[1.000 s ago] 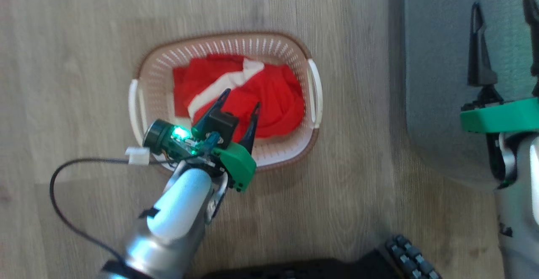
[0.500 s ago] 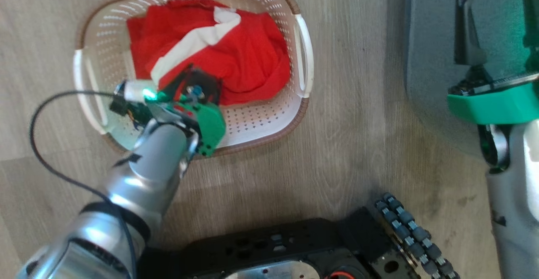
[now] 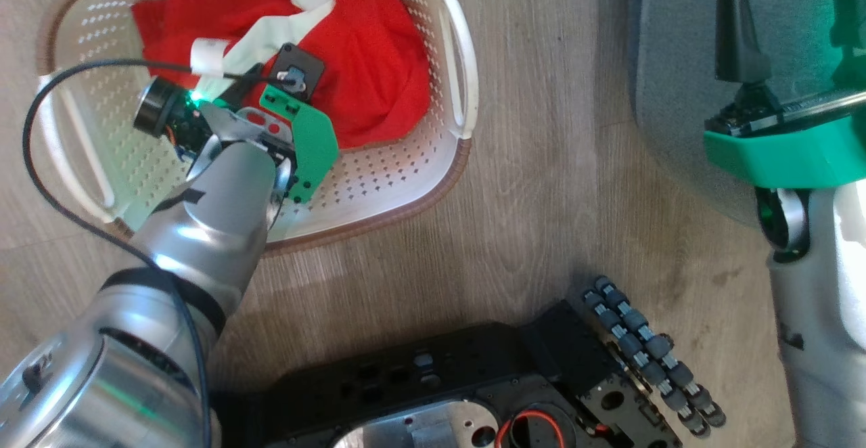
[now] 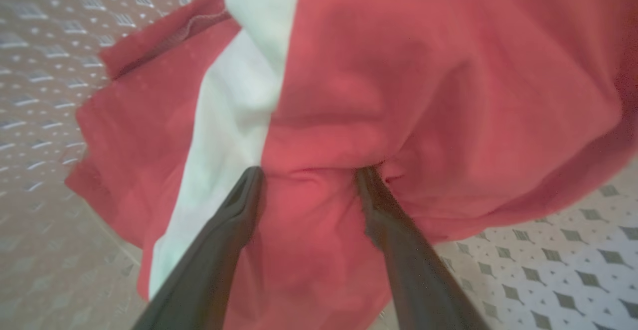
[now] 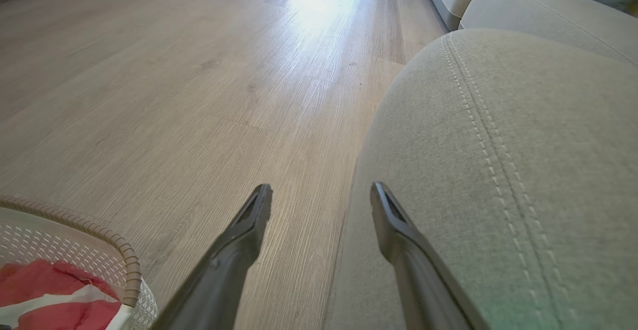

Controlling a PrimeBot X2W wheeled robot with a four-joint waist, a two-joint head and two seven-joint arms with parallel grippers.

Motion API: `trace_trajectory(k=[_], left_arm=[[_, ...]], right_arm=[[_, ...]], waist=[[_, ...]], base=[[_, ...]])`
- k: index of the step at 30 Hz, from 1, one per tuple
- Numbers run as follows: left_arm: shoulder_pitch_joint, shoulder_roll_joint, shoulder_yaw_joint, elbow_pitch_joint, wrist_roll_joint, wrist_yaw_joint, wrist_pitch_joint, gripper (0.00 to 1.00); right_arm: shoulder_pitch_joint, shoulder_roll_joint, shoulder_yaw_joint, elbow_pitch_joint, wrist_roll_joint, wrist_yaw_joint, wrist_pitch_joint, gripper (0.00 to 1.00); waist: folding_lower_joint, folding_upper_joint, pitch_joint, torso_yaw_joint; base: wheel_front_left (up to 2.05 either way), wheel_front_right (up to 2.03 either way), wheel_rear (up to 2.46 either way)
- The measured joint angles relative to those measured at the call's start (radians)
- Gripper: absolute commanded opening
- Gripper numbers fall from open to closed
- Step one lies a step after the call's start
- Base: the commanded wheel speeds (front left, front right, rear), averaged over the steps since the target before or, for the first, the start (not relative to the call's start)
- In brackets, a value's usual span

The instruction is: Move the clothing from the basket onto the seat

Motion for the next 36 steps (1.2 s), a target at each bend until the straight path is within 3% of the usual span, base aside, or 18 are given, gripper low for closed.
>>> trace_trajectory(k=[9,10,11,24,36], left_arm=[[-0.028,0.000,-0.034,0.030,-0.001,0.026,0.106,1.00],[-0.030,0.000,-0.036,0.031,-0.001,0.025,0.116,0.44],[-0.033,0.000,-0.036,0.033,-0.002,0.024,0.126,0.00],[-0.020,0.003,-0.038,0.048,-0.035,0.006,0.068,0.00],[0.156,0.001,-0.037,-0.035,-0.152,-0.037,-0.129,0.00]], right_arm=[[-0.018,0.010,0.019,-0.006,-0.001,0.000,-0.003,1.00],[-0.018,0.012,0.019,-0.006,-0.001,0.000,-0.003,1.00],[-0.017,0.015,0.019,-0.006,-0.001,0.000,-0.003,1.00],[-0.018,0.034,0.012,0.032,0.005,0.000,-0.003,1.00],[0.033,0.011,0.019,0.109,-0.001,0.000,-0.003,1.00]], waist=[[0.0000,0.0000,0.022,-0.030],[0.0000,0.0000,0.022,-0.033],[0.0000,0.0000,0.022,-0.035],[0.0000,0.0000,-0.029,-0.037],[-0.0001,0.0001,-0.252,0.038]], base=[[0.00,0.00,0.00],[0.00,0.00,0.00],[0.00,0.00,0.00],[0.00,0.00,0.00],[0.00,0.00,0.00]])
